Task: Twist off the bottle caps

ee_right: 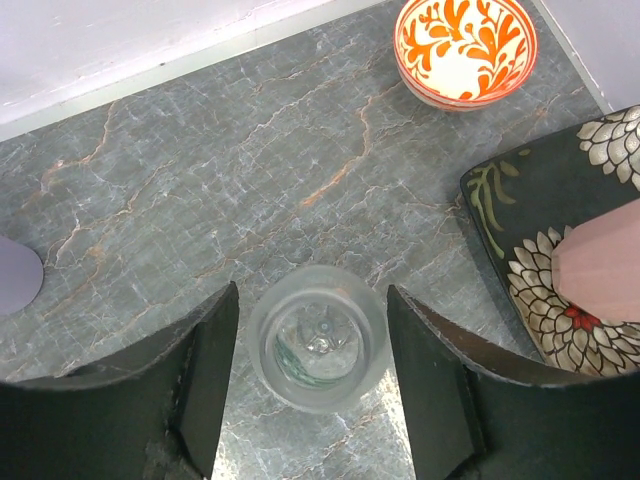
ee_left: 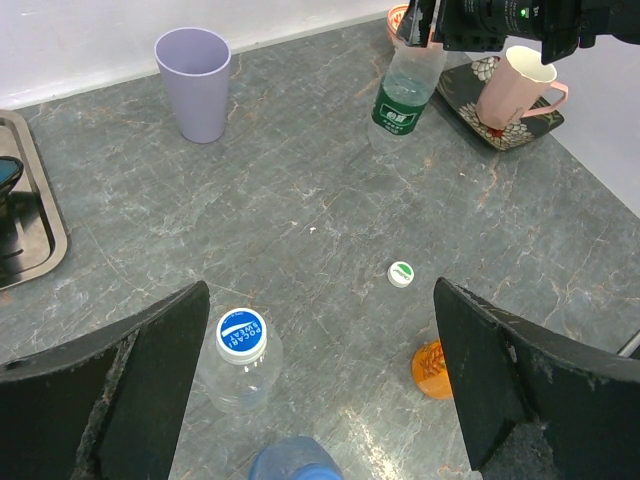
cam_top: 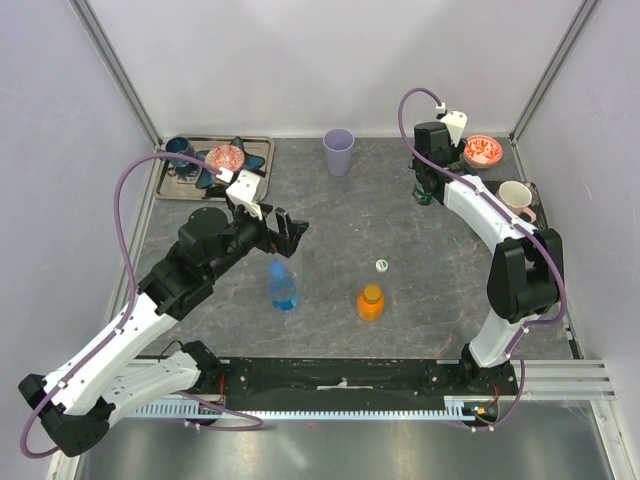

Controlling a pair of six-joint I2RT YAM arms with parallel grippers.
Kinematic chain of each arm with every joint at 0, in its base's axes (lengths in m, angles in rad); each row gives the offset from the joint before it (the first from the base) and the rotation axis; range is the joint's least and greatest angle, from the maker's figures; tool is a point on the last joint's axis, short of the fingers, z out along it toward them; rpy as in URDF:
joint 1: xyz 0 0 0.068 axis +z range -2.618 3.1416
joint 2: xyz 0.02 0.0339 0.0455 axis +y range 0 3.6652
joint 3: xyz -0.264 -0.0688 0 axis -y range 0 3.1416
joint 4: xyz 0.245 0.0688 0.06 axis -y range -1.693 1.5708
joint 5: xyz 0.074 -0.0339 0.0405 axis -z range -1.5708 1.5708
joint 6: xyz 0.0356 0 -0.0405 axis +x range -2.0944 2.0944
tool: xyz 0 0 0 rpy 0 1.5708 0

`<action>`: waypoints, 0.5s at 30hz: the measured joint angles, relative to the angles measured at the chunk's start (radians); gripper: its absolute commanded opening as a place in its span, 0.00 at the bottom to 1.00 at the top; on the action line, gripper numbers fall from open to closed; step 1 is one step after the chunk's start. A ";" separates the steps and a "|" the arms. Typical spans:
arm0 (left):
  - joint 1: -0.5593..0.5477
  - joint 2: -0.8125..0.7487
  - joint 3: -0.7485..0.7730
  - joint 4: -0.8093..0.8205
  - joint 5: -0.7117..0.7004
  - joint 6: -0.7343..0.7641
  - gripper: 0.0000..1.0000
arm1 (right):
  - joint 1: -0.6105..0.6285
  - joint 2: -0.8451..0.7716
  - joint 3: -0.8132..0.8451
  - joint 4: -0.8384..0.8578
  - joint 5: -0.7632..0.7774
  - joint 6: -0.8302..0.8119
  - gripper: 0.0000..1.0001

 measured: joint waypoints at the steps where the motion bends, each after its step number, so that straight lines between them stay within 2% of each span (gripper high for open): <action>1: 0.000 0.000 0.000 0.000 0.000 0.000 1.00 | 0.000 0.000 0.000 0.000 0.000 0.000 0.65; 6: 0.000 0.000 0.000 0.000 0.000 0.000 1.00 | 0.000 0.000 0.000 0.000 -0.001 0.000 0.65; 10: 0.000 0.000 0.000 0.000 0.001 0.000 1.00 | 0.000 0.000 0.000 0.000 -0.001 0.000 0.74; 15: 0.000 0.000 0.000 0.000 0.002 0.000 1.00 | 0.000 -0.002 0.000 -0.001 -0.002 0.000 0.81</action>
